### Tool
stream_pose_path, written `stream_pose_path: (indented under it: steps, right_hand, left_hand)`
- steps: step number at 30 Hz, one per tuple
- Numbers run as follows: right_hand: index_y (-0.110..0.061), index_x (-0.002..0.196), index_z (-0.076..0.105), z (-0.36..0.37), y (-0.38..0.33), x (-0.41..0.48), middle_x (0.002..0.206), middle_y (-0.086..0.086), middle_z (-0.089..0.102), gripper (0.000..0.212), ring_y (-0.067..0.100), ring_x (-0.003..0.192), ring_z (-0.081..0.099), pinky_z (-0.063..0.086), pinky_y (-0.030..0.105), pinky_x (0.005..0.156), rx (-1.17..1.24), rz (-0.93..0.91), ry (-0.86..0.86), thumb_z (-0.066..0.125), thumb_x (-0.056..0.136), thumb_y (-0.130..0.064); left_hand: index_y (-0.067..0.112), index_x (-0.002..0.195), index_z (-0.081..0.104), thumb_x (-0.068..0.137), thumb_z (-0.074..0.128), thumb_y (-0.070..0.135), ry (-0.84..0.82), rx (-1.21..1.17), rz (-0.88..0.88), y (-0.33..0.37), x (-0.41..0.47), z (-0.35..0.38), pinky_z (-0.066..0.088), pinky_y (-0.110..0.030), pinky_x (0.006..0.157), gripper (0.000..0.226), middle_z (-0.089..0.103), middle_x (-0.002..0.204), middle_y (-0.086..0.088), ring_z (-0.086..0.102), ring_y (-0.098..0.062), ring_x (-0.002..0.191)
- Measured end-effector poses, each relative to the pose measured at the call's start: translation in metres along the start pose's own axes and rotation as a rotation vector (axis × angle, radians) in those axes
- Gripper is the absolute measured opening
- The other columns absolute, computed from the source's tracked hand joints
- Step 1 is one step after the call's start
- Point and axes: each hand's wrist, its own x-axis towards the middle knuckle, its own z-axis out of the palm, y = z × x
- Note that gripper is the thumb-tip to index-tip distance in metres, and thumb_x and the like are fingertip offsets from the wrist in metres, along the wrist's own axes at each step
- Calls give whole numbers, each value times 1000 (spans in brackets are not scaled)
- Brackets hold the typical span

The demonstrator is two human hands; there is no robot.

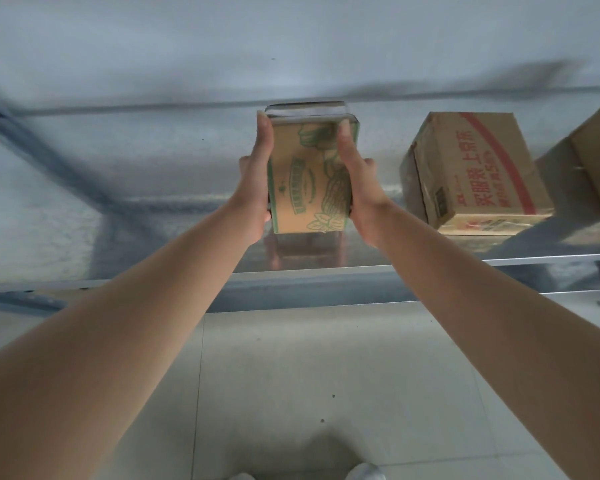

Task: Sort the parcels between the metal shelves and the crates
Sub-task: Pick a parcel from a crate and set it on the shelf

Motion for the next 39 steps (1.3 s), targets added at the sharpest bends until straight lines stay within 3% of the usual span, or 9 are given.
stream_pose_path:
  steps: [4,7,11,16,21,24,28,33,39]
  right_hand:
    - [-27,108,32,1,-1,-3,133,5,48,94,27,123,52,39,53,110,10,31,17,58,44,-89]
    - [-19,125,44,-1,0,0,131,8,57,108,27,118,60,45,51,104,19,11,0,69,43,-84]
    - [-10,118,57,-8,1,-7,108,7,65,49,15,92,66,48,33,81,-29,-88,-81,52,79,-39]
    - [-16,108,51,-9,9,-13,118,7,56,48,21,113,47,30,39,100,-76,-60,-103,49,62,-30]
    - [-22,140,49,-12,10,-10,143,6,52,82,25,136,40,22,51,117,-66,-56,-73,53,66,-59]
    - [-40,152,35,-9,3,-11,159,-3,35,114,24,150,25,12,62,120,-32,-52,-107,46,54,-98]
    - [-47,149,36,-14,2,-2,160,-8,34,128,22,151,25,11,63,120,-9,-27,-63,41,37,-108]
    - [-14,123,59,-14,-3,-9,115,10,71,49,19,94,69,53,33,83,-42,-24,-53,40,97,-52]
    - [-12,119,46,-12,9,-5,114,14,61,46,30,110,56,40,52,110,72,-42,-33,52,74,-22]
  left_hand:
    - [26,144,39,38,49,94,27,46,9,4,-1,3,47,-41,91,126,56,132,0,60,-19,115]
    - [14,126,51,63,50,68,20,53,23,5,-5,2,48,-38,85,83,65,108,0,63,-17,100]
    - [14,105,48,62,57,37,15,16,118,3,-7,-3,43,-34,83,49,56,94,-3,55,-17,90]
    - [17,92,38,54,50,18,33,-35,116,-9,-12,-1,39,-32,82,40,51,105,-8,51,-19,98]
    - [10,123,55,80,52,40,-56,80,166,-5,-13,2,38,-40,105,52,66,120,-12,58,-24,117]
    - [16,127,63,100,30,57,-62,29,158,3,-9,2,50,-37,99,59,73,114,-4,68,-20,109]
    - [23,117,68,99,23,65,-89,26,122,7,-4,3,60,-35,80,65,75,109,-1,72,-18,99]
    - [13,114,61,95,52,43,-9,75,108,3,-1,0,55,-40,87,37,72,107,-8,72,-18,86]
    - [19,101,42,59,53,20,5,123,151,-1,-6,1,40,-52,108,43,57,128,-19,54,-32,122]
